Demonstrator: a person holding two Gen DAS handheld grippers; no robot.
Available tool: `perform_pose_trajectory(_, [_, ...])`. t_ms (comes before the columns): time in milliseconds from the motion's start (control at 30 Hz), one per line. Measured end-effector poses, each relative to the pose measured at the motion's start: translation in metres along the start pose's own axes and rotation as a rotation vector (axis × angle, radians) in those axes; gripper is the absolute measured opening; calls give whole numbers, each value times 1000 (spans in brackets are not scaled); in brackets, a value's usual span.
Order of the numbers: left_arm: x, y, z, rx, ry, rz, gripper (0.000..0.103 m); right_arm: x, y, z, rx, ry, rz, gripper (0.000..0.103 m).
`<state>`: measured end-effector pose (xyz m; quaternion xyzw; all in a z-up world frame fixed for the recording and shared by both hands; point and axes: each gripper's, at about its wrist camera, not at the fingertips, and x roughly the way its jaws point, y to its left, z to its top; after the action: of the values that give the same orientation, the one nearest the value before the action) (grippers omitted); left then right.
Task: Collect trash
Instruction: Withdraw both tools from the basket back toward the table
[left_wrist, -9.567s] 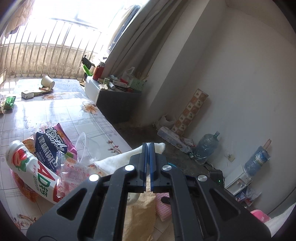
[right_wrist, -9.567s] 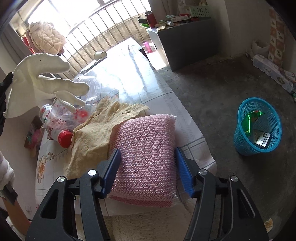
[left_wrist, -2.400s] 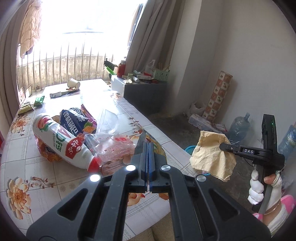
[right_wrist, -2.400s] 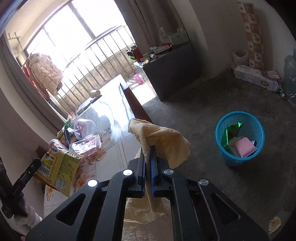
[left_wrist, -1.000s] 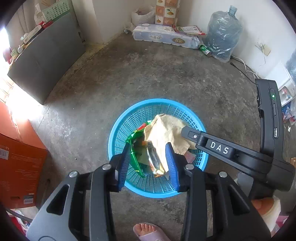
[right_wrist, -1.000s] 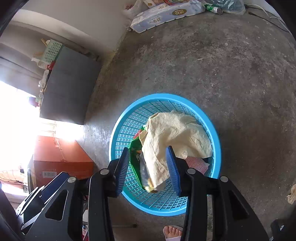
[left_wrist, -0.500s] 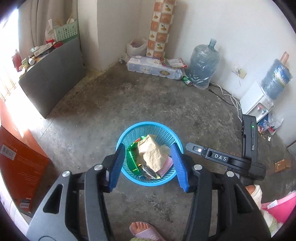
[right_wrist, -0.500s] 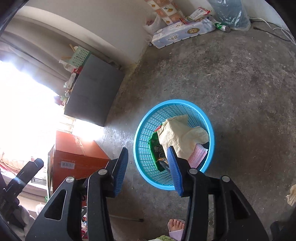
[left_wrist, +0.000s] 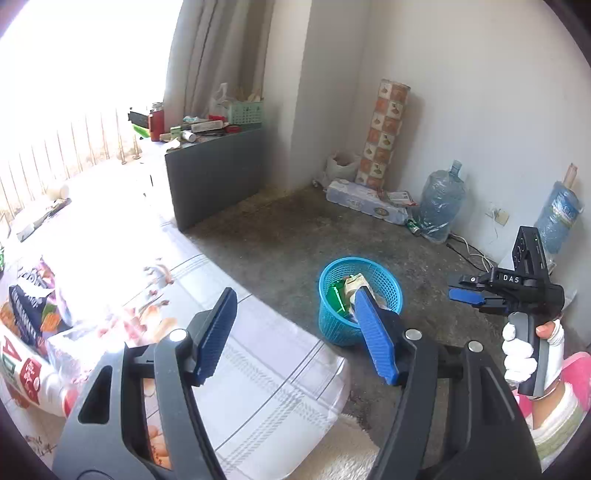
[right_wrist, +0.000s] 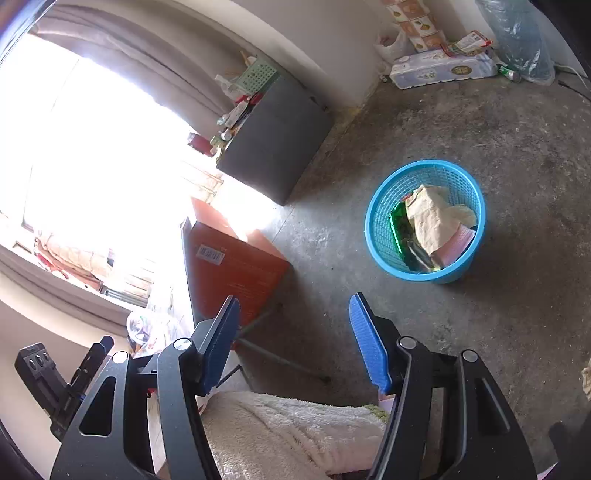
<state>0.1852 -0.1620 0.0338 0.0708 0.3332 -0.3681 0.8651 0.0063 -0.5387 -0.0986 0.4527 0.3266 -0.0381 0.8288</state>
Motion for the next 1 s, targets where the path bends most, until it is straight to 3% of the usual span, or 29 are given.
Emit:
perform_pose_trajectory(167, [-55,60,-53,-122,-52,140,62,31,64,-24,-37,148,169,61])
perform_pose_trajectory(333, [-96,111,-90,-275,-108,227,63,95,142,-69,-67,365,309,62])
perform_pose_trajectory(433, [-114,132,-108,-319,-134,261,64,138,180,-97,-45,492,341,62])
perform_pose_trajectory(533, [-123,141,-115,-344,-160,276,64,177,209,-118,-20,571,320,62])
perform_pose_trajectory(733, [-125,154,-129,-393,-173,271,64,232,224,-134,132,618,281,62])
perform_pose_trajectory(867, [-124,161,-132,-405,-184,264,64,242,236,-132,158,582,263,60])
perform_pose_trajectory(933, [-123,162,-133,-407,-181,260,64,244,238,-130,171,570,237,53])
perform_pose_trajectory(1000, [-122,162,-133,-409,-180,254,64,248,233,-130,190,567,216,37])
